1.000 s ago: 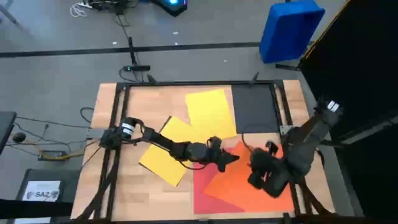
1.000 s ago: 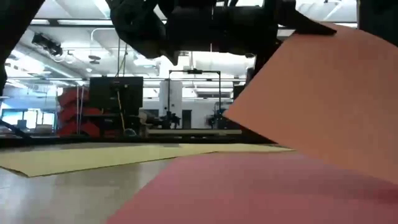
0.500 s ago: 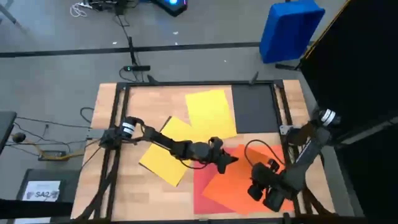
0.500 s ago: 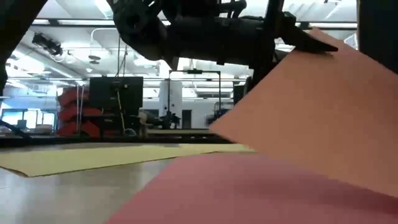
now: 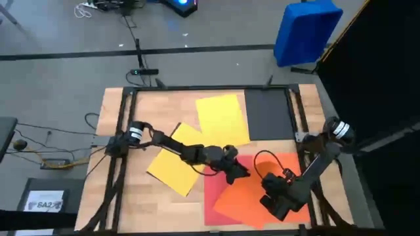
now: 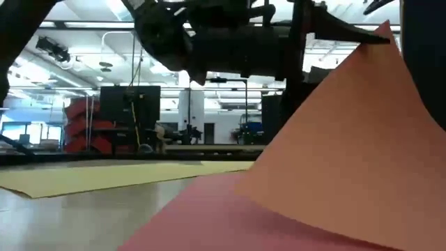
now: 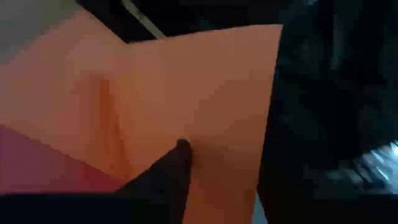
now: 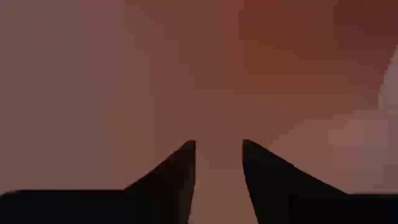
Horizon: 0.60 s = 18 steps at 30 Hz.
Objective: Organize paper
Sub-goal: Stack the orange paper on top of the orange paper
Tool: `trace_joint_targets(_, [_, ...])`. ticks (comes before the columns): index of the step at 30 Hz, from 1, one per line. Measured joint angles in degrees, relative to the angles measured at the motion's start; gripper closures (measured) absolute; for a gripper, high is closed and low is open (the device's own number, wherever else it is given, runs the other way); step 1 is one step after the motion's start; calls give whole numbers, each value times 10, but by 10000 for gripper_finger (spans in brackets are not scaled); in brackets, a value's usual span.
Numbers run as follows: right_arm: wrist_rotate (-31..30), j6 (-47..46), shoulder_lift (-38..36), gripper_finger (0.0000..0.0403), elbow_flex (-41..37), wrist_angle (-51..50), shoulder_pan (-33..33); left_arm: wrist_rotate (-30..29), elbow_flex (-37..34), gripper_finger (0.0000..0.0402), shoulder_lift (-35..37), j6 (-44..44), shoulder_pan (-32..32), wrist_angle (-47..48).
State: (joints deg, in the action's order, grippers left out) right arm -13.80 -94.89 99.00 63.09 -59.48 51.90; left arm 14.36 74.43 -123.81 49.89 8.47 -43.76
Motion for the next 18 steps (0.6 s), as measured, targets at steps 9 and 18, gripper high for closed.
trace_joint_targets(9, [-16,0,-5,298,0,-3,-3,24,0,253,0,-30,-14,93])
trace_joint_targets(18, [-36,46,-8,298,0,42,-2,105,0,253,1,-48,-42,146])
